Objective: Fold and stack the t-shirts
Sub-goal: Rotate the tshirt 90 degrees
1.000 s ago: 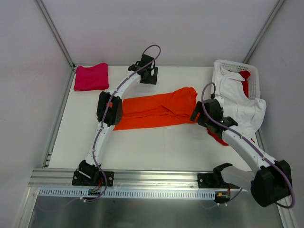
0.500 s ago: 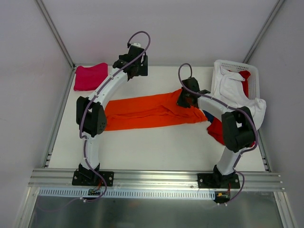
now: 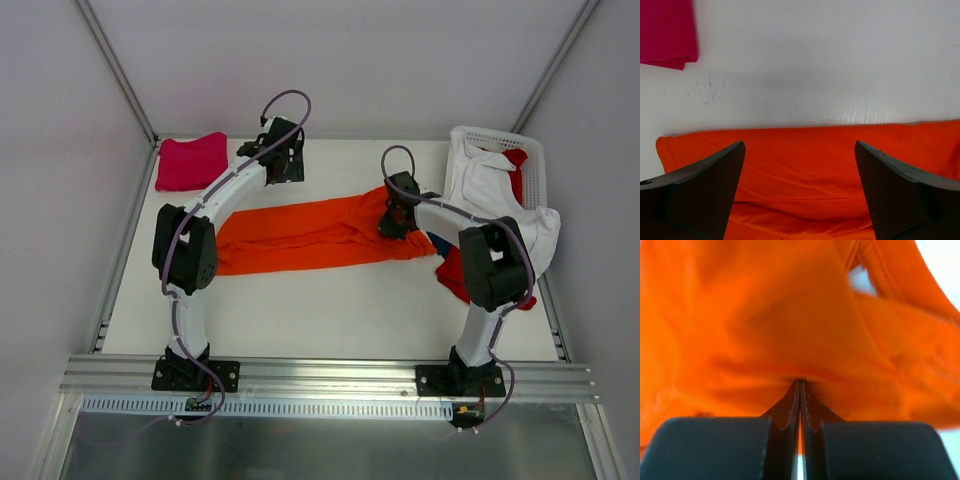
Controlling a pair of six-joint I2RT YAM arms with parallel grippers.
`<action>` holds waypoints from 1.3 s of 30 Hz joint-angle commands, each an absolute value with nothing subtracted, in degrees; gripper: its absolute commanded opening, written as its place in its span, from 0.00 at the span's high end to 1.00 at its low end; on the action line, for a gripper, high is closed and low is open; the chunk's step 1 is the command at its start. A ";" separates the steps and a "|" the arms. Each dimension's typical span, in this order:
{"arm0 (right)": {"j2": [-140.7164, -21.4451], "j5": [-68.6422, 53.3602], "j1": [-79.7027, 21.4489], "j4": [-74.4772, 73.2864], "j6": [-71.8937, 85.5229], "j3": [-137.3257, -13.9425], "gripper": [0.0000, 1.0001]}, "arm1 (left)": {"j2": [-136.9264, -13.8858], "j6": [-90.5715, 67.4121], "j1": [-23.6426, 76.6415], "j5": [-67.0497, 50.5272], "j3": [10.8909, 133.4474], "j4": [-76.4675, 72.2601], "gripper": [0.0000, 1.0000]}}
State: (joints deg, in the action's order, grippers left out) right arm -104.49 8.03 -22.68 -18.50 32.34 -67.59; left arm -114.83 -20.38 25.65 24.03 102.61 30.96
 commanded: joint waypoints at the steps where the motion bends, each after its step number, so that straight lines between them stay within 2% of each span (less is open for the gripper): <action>1: -110.03 5.72 -20.39 -21.27 35.51 -73.19 0.99 | -108.99 -23.55 25.31 23.03 100.91 30.85 0.08; 10: -121.81 -4.39 -14.68 -20.22 37.00 -84.89 0.99 | -107.84 -23.29 25.31 24.34 99.05 30.94 0.08; 17: -133.39 -12.63 -11.96 -17.32 39.81 -98.60 0.99 | -108.63 -23.38 25.31 25.14 99.05 31.02 0.09; 21: -141.14 -18.71 -12.22 -2.51 47.35 -106.67 0.99 | -108.20 -23.29 25.31 24.96 98.27 31.11 0.10; 26: -155.70 -20.83 -14.32 3.42 52.91 -125.48 0.99 | -106.35 -22.15 25.31 26.10 96.16 31.11 0.10; 29: -159.69 -19.08 -15.64 9.12 54.49 -132.79 0.98 | -105.12 -21.71 25.40 28.03 95.28 31.20 0.10; 31: -160.66 -18.02 -16.43 15.62 54.32 -132.98 0.92 | -104.59 -21.45 25.40 28.65 95.10 31.20 0.10; 34: -159.61 -18.28 -16.87 24.85 52.30 -131.49 0.38 | -104.24 -21.71 25.40 29.18 94.83 31.11 0.10; 35: -158.91 -19.33 -16.87 26.53 51.69 -131.14 0.08 | -104.24 -21.80 25.31 29.44 94.57 31.11 0.10; 36: -156.30 -20.03 -16.88 28.63 50.20 -130.44 0.01 | -104.24 -21.88 25.40 29.53 94.48 31.11 0.10; 39: -149.44 -21.36 -16.70 34.79 46.78 -121.41 0.00 | -103.98 -22.50 25.40 29.36 94.57 31.11 0.10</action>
